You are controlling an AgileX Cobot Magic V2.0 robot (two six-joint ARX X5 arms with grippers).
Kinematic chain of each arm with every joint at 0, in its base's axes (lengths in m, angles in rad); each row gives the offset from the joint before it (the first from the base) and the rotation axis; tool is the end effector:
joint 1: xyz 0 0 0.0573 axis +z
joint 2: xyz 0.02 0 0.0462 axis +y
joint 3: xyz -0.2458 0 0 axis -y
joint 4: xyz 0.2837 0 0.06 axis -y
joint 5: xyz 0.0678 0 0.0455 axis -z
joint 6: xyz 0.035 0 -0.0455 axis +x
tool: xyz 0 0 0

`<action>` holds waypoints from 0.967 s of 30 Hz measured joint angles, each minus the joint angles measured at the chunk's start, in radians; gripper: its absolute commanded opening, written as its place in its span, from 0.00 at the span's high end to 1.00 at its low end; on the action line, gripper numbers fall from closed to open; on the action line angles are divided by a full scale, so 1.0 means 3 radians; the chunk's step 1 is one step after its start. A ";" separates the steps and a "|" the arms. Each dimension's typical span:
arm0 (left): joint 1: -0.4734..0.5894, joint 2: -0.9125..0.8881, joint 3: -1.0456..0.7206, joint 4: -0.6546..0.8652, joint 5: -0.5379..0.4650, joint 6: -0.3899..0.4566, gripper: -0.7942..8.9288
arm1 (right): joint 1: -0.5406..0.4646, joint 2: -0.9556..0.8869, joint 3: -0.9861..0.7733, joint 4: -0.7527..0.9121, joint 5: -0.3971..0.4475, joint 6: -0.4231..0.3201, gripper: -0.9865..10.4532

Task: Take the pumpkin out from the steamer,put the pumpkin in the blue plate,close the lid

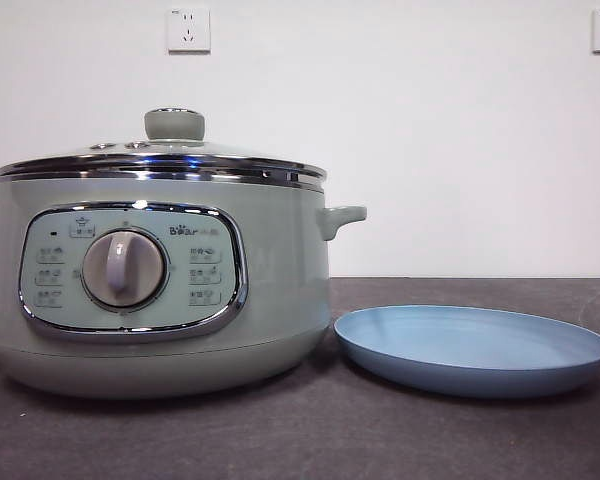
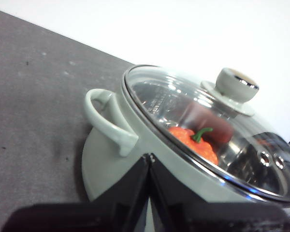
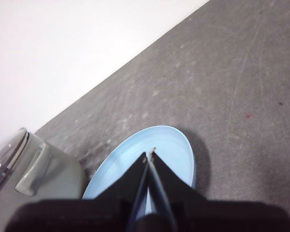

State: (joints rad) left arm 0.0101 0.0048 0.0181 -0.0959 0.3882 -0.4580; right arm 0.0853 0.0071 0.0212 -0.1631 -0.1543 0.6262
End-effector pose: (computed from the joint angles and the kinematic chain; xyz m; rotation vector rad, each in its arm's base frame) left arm 0.1571 -0.0117 0.1602 -0.4687 0.1666 -0.3528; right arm 0.1572 0.0188 0.1540 0.6271 0.2193 0.1846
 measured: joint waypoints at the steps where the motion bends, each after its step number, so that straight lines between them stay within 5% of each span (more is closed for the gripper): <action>1: 0.0000 0.0000 0.0000 0.0009 0.0001 -0.0011 0.92 | 0.0000 0.0000 0.0000 0.0000 -0.0005 0.0023 0.92; 18: 0.0000 0.0090 0.0657 -0.0544 -0.0580 -0.0135 0.92 | 0.0000 0.0364 0.0702 -0.0048 -0.0041 0.0177 0.92; 29: 0.0000 0.1041 0.1466 -0.0656 -0.0482 0.0267 0.92 | 0.0000 0.1143 0.1578 -0.0117 -0.0252 -0.0374 0.91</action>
State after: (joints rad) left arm 0.0101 0.3172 0.4580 -0.2928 0.2436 -0.3779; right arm 0.0853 0.3500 0.4946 -0.1982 -0.2298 0.5140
